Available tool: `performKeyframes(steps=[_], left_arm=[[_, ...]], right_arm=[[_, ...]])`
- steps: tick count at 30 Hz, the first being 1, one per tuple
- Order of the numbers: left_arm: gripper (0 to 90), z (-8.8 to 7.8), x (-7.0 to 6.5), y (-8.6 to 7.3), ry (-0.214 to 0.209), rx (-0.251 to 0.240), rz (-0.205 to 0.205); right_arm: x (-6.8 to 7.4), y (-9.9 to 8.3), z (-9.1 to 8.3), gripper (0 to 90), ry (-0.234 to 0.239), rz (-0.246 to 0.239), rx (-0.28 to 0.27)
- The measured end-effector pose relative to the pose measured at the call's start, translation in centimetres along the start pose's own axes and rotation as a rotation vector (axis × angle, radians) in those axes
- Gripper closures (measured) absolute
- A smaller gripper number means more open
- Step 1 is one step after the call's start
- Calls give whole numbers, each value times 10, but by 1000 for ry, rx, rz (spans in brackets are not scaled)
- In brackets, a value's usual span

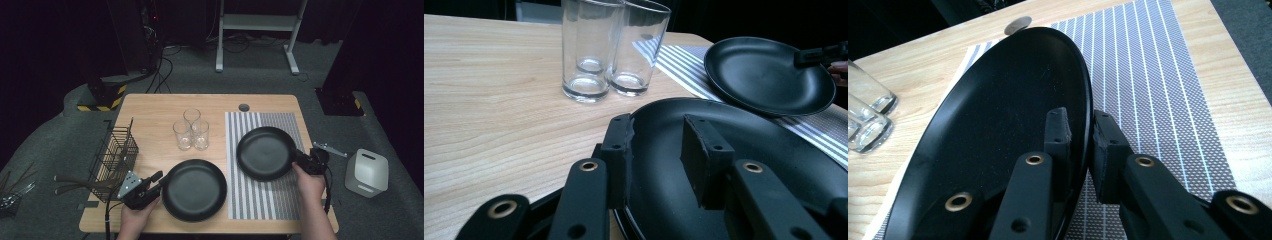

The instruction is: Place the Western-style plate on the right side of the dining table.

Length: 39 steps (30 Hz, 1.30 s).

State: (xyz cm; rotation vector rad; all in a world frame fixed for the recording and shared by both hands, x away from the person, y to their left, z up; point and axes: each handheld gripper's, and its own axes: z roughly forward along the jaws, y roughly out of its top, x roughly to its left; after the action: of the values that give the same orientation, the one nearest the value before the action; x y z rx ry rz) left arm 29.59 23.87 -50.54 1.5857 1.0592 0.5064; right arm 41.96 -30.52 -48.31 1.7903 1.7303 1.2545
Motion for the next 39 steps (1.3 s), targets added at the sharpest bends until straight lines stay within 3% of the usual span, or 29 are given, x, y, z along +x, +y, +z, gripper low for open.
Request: performKeyframes(steps=[39], left_arm=[[651, 1, -3, 0, 6, 3, 14]], right_arm=[[-13, -9, 10, 775, -29, 34, 30]])
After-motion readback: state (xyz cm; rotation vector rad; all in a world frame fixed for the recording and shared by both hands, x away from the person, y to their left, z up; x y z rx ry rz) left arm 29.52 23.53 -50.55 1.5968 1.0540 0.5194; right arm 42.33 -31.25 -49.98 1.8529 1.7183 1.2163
